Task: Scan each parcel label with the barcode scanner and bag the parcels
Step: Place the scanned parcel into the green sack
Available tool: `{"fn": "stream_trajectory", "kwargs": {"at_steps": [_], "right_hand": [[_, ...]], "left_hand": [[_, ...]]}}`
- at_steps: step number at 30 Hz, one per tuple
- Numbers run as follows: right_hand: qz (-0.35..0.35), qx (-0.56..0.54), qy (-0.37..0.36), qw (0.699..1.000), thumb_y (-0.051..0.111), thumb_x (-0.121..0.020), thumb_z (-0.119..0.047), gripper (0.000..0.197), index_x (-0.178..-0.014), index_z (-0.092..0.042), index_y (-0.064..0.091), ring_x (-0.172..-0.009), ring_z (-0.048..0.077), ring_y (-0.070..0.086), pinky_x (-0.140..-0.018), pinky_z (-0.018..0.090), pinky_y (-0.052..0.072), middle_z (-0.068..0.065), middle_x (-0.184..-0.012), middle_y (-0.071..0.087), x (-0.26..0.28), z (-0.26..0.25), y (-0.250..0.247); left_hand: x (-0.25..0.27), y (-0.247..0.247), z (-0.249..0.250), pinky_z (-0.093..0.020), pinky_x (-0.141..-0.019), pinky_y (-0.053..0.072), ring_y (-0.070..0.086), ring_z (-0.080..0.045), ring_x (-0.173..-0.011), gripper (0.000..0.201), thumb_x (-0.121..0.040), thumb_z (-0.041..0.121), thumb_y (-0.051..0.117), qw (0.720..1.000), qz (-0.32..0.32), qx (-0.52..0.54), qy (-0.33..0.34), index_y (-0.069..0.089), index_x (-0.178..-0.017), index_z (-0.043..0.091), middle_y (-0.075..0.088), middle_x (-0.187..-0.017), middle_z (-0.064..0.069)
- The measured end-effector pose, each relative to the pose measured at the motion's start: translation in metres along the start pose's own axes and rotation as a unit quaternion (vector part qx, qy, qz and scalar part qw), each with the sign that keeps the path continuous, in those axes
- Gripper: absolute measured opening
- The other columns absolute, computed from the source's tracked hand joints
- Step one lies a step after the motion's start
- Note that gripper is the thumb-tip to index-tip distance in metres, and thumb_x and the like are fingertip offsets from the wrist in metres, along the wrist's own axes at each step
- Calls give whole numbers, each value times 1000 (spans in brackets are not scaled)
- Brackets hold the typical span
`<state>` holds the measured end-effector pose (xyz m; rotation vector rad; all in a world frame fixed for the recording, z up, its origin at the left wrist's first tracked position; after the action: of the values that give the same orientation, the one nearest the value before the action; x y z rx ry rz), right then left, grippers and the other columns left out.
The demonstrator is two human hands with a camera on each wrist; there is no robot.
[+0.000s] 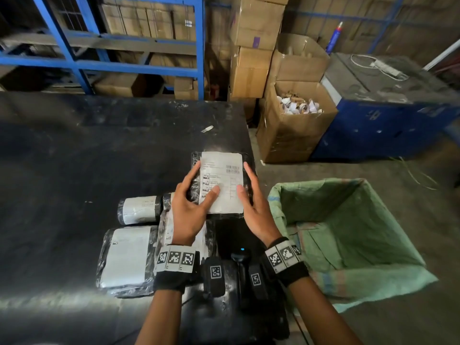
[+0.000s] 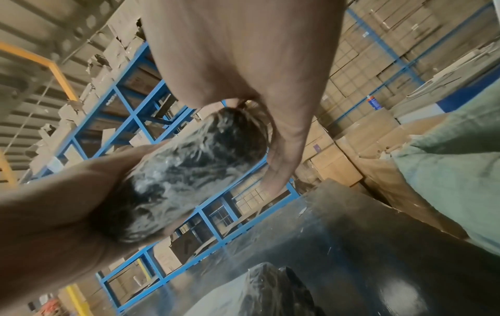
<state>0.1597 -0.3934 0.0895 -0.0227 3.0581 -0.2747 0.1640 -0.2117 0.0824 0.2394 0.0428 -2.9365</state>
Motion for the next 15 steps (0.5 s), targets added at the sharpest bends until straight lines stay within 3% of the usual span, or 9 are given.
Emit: {"fn": "stream_trajectory", "kwargs": {"at_steps": [4,7,10,12,15], "right_hand": [[20,19,-7,1000,48,-97,-48,51,-145,-52,33,-134,12,50,-105,48,48,-12,-152,45,-1,0,-24],[26,18,-3,1000,50,-100,-37,49,-145,-50,35,-127,8,57,-100,43,53,-11,-147,51,0,1,-52],[30,11,4,999,51,-100,-32,49,-146,-44,38,-129,3,54,-103,40,51,-13,-146,52,6,1,-88],[32,9,12,999,51,-100,-30,50,-147,-41,38,-128,1,53,-104,35,50,-16,-144,52,13,1,-119],[25,24,29,999,52,-100,-26,50,-148,-36,39,-123,-8,54,-96,16,50,-21,-140,52,25,8,-174]], "left_hand": [[2,30,8,-47,-100,55,64,-19,-122,71,-78,42,83,1000,-9,12,-1,51,-142,46,62,-135,-3],[6,57,8,-48,-100,54,64,-18,-122,73,-76,47,83,1000,-12,7,-11,51,-142,46,62,-134,-2],[17,92,11,-47,-105,51,60,-13,-125,71,-80,46,80,1000,-22,-19,-6,49,-144,45,60,-136,5],[28,119,17,-46,-109,48,56,-10,-129,68,-85,46,73,998,-46,-34,1,44,-147,43,58,-138,12],[45,163,13,-46,-111,45,54,-9,-131,63,-92,55,55,994,-97,-50,-18,34,-151,45,56,-139,14]]}}
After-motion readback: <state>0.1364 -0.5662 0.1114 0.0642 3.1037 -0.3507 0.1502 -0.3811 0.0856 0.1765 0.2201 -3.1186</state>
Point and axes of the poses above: each hand's wrist, its own x-axis away from the middle knuckle, its own y-axis out of the palm, z = x × y, the point moved 7 cm from there along -x, towards the middle knuckle
